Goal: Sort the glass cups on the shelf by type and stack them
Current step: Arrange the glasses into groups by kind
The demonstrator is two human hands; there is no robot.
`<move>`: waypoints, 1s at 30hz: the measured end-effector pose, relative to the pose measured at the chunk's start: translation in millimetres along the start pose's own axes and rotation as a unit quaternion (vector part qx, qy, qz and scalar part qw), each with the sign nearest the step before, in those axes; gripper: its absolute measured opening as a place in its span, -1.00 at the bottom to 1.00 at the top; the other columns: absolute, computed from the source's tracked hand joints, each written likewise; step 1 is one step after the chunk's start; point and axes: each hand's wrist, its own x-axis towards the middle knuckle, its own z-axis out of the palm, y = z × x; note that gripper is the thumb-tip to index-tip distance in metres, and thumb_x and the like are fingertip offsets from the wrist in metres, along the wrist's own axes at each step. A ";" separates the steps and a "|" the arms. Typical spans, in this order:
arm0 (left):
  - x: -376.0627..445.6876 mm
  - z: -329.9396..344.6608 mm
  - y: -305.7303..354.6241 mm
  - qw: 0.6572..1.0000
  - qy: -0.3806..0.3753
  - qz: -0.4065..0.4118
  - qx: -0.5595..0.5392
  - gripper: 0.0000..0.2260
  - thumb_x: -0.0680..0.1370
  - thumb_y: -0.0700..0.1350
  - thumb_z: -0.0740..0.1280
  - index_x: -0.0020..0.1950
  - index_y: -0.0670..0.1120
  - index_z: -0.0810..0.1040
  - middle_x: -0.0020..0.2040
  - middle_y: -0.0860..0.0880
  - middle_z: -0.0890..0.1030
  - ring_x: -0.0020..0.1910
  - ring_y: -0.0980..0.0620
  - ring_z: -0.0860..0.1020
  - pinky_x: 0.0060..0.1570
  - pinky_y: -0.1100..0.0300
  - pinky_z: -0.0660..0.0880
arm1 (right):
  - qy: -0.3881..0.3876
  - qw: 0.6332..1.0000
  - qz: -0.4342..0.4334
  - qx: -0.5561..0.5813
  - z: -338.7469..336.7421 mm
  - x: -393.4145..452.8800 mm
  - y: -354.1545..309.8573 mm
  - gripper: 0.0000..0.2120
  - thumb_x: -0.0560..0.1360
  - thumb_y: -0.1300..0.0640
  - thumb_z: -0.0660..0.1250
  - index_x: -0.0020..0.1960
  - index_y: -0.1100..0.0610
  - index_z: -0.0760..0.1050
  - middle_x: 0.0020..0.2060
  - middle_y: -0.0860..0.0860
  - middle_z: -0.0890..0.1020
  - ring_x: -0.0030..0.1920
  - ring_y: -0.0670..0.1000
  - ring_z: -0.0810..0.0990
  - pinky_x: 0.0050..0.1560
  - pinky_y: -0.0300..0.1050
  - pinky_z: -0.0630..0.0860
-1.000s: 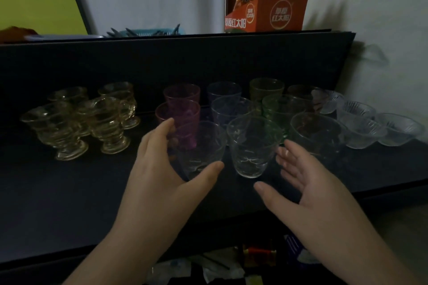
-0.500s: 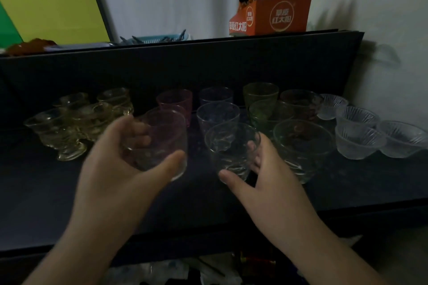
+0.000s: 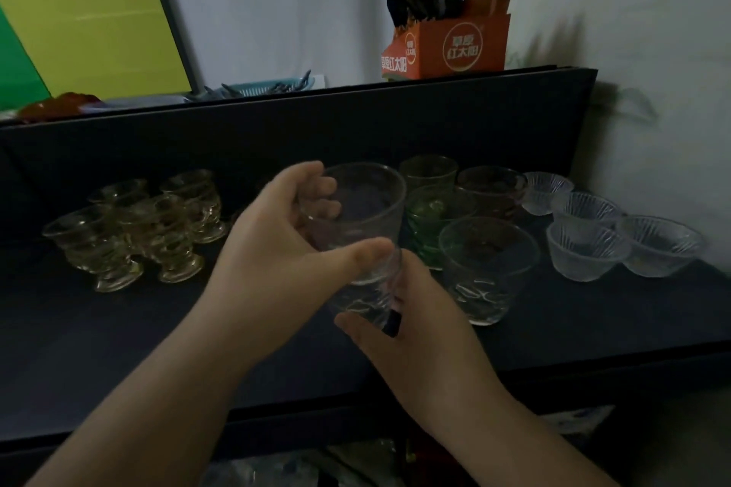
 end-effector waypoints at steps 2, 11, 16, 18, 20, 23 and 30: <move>-3.1 0.5 -3.5 1.000 -0.019 -0.013 0.019 -0.02 0.05 0.31 0.53 0.44 0.12 0.37 0.15 0.24 0.57 0.13 0.32 0.57 -0.02 0.27 0.60 | 0.003 1.000 -0.003 0.006 0.3 0.4 1.1 -0.52 0.44 -0.10 0.52 0.23 -0.33 0.35 0.13 -0.33 0.59 0.13 -0.30 0.58 0.10 -0.19 0.58; -14.1 2.7 -17.5 0.995 -0.059 -0.077 -0.019 -0.14 0.11 0.20 0.54 0.39 0.24 0.36 0.22 0.27 0.54 0.11 0.35 0.57 -0.01 0.30 0.57 | 0.015 1.000 0.002 0.021 5.5 1.8 5.0 -0.50 0.43 -0.12 0.52 0.28 -0.30 0.39 0.12 -0.28 0.65 0.13 -0.25 0.62 0.15 -0.10 0.60; -14.9 5.0 -18.8 0.987 -0.067 -0.123 -0.080 -0.18 0.08 0.14 0.57 0.31 0.29 0.39 0.20 0.28 0.55 0.13 0.27 0.59 0.11 0.13 0.59 | 0.015 1.000 -0.001 0.006 3.7 2.1 4.3 -0.49 0.45 -0.12 0.51 0.31 -0.27 0.38 0.13 -0.29 0.64 0.14 -0.29 0.60 0.16 -0.15 0.58; -14.4 5.4 -20.5 0.985 -0.069 -0.131 -0.088 -0.21 0.10 0.11 0.62 0.28 0.32 0.40 0.19 0.29 0.55 0.17 0.23 0.59 0.14 0.09 0.58 | 0.013 1.000 -0.002 0.002 3.0 2.0 3.4 -0.49 0.45 -0.14 0.51 0.31 -0.27 0.37 0.13 -0.29 0.64 0.13 -0.29 0.60 0.16 -0.15 0.59; -14.1 6.1 -21.7 0.984 -0.072 -0.136 -0.095 -0.27 0.19 0.02 0.66 0.24 0.35 0.41 0.20 0.29 0.55 0.20 0.18 0.58 0.17 0.04 0.58 | 0.010 1.000 -0.003 0.003 2.6 1.9 2.5 -0.49 0.45 -0.16 0.50 0.32 -0.28 0.36 0.14 -0.29 0.64 0.14 -0.29 0.60 0.16 -0.15 0.59; -15.2 6.5 -22.5 0.983 -0.078 -0.139 -0.091 -0.25 0.20 0.03 0.67 0.26 0.33 0.38 0.24 0.29 0.53 0.23 0.20 0.55 0.20 0.04 0.56 | 0.009 1.000 -0.002 0.007 2.1 1.1 1.2 -0.49 0.46 -0.16 0.49 0.32 -0.30 0.34 0.15 -0.31 0.63 0.16 -0.31 0.59 0.18 -0.17 0.58; -18.0 3.7 -18.5 0.980 -0.093 -0.134 -0.113 -0.20 0.09 0.12 0.58 0.29 0.30 0.38 0.25 0.30 0.53 0.16 0.32 0.57 0.16 0.12 0.58 | -0.010 1.000 0.010 -0.018 -6.1 -7.4 -3.6 -0.34 0.45 -0.20 0.46 0.46 -0.31 0.24 0.30 -0.32 0.54 0.30 -0.29 0.51 0.31 -0.13 0.51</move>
